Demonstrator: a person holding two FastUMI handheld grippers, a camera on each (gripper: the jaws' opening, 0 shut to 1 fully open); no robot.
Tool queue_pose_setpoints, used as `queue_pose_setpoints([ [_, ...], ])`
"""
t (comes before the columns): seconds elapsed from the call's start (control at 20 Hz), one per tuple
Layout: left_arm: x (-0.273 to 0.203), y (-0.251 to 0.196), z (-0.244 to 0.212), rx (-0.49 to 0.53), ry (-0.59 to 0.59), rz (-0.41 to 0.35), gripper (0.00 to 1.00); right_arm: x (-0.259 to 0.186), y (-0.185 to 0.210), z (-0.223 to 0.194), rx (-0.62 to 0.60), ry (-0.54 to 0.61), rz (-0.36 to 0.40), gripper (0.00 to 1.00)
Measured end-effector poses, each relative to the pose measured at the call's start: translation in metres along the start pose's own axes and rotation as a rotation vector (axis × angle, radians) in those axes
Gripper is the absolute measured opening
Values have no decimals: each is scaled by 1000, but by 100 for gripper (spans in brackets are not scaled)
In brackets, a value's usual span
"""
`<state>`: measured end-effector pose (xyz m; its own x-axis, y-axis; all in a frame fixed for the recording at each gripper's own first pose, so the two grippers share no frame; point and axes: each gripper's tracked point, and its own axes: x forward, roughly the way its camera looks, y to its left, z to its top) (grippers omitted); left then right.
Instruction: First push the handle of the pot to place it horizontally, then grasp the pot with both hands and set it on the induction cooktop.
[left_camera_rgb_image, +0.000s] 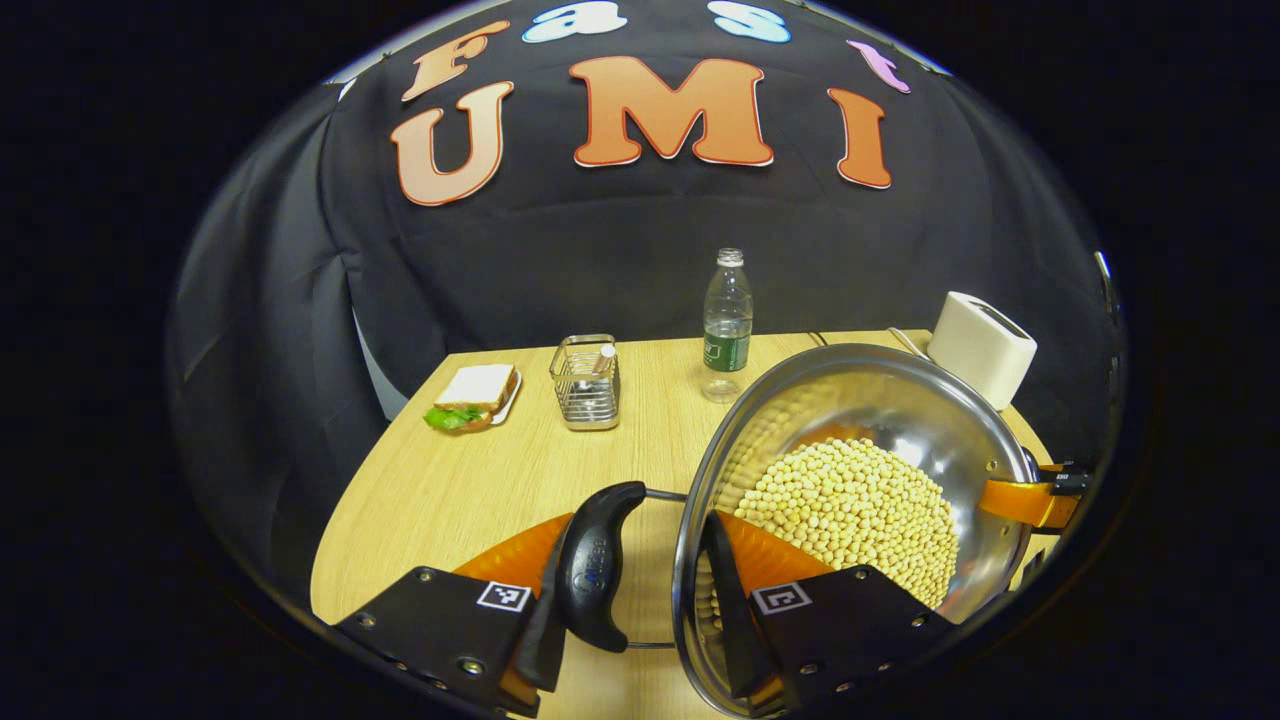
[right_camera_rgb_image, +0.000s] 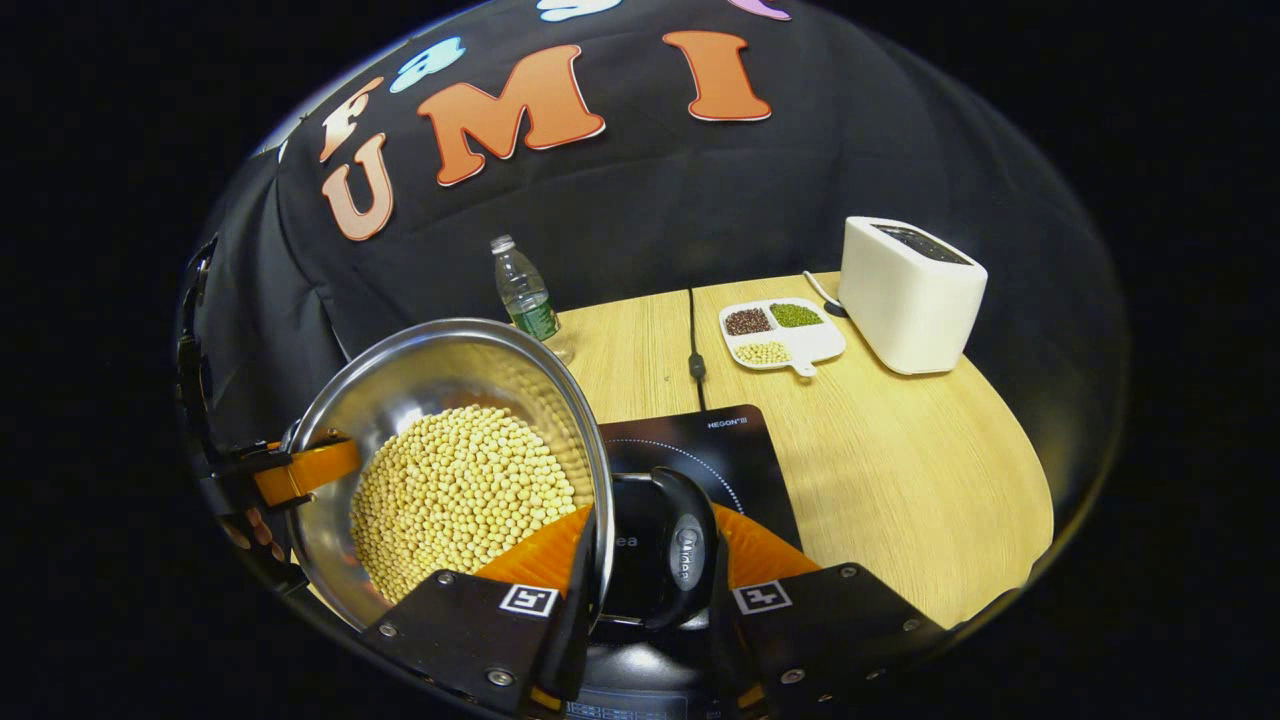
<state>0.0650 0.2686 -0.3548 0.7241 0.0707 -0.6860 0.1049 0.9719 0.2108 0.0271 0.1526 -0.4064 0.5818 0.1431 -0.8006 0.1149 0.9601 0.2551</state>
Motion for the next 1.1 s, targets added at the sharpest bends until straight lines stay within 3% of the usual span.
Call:
queue_pose_setpoints([
  [0.25,5,-4,-1,16,18,-3,65,5,-11,-8,26,23,-5,46],
  [0.5,10,-9,-5,15,40,-14,65,19,-32,-15,35,39,-19,49],
  [0.55,11,-8,-1,16,34,-18,65,20,-33,-13,40,35,-18,46],
  [0.6,10,-7,1,23,31,-19,65,20,-35,-11,43,31,-20,49],
  [1.1,16,-6,-2,5,47,-27,65,24,-38,-6,29,18,-14,49],
])
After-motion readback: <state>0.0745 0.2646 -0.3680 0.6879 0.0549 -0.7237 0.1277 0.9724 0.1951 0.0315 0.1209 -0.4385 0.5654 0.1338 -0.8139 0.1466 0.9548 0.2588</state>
